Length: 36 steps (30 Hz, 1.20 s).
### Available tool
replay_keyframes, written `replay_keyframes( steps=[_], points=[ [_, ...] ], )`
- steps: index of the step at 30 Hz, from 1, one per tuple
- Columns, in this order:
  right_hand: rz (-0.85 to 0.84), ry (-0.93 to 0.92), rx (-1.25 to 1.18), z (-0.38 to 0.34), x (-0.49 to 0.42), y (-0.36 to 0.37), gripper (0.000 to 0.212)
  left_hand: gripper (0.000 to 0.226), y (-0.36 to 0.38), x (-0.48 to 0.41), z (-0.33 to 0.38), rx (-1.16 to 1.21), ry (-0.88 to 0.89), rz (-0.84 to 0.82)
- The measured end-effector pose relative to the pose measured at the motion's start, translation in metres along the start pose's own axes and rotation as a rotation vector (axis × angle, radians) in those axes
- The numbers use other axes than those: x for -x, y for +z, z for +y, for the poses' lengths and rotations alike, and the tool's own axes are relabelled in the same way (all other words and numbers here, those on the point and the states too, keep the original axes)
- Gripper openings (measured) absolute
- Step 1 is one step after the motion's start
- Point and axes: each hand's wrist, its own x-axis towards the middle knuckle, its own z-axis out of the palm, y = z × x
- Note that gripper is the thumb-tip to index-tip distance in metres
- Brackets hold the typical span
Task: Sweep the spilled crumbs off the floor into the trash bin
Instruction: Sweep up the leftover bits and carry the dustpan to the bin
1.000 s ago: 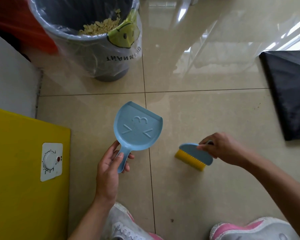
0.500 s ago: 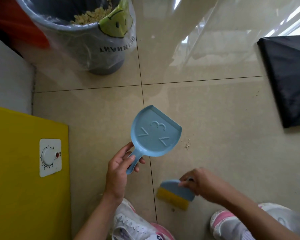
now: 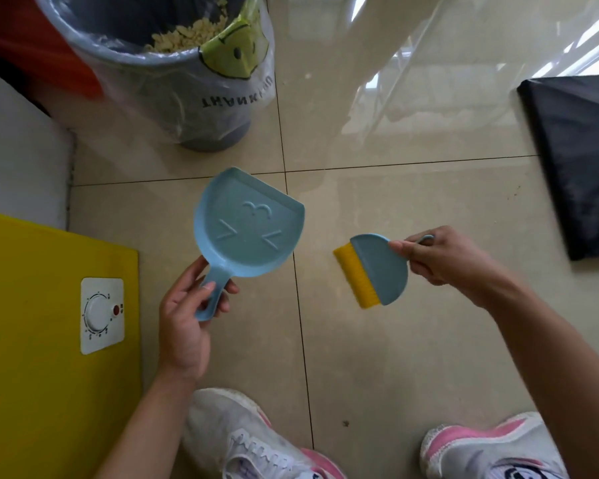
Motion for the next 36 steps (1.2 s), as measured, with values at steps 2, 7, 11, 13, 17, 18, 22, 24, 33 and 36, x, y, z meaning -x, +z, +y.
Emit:
replay_keyframes(
  steps=[2, 7, 11, 13, 17, 18, 22, 24, 33, 36],
  points=[
    [-0.039, -0.012, -0.126, -0.008, 0.001, 0.033, 0.034, 0.042, -0.004, -0.005, 0.008, 0.022, 0.029, 0.039],
    [0.001, -0.019, -0.186, -0.032, -0.013, 0.145, 0.039, 0.044, -0.003, -0.008, 0.018, 0.023, 0.063, 0.040],
    [0.200, 0.087, -0.398, -0.035, -0.029, 0.166, 0.040, 0.043, 0.000, -0.005, 0.016, 0.007, 0.059, 0.029],
    [0.324, 0.135, -0.371, -0.020, -0.033, 0.147, 0.038, 0.043, 0.001, -0.004, 0.013, 0.005, 0.045, 0.023],
    [0.498, 0.151, -0.221, 0.038, -0.017, 0.092, 0.045, 0.042, 0.003, 0.002, 0.006, -0.002, 0.025, 0.017],
    [0.537, 0.167, -0.223, 0.053, -0.006, 0.081, 0.046, 0.041, 0.004, 0.004, 0.003, -0.003, 0.019, 0.013],
    [0.585, 0.238, -0.383, 0.092, 0.047, 0.056, 0.042, 0.042, 0.008, 0.012, -0.009, -0.037, -0.023, -0.013],
    [0.550, 0.226, -0.482, 0.090, 0.061, 0.052, 0.041, 0.041, 0.009, 0.016, -0.013, -0.079, -0.045, -0.022],
    [0.647, -0.106, 0.463, 0.040, 0.063, -0.001, 0.019, 0.029, 0.028, 0.012, -0.025, -0.432, -0.130, -0.005],
    [0.578, -0.085, 0.779, 0.056, 0.052, 0.001, 0.023, 0.024, 0.035, 0.011, -0.032, -0.686, -0.116, -0.093]
  ],
)
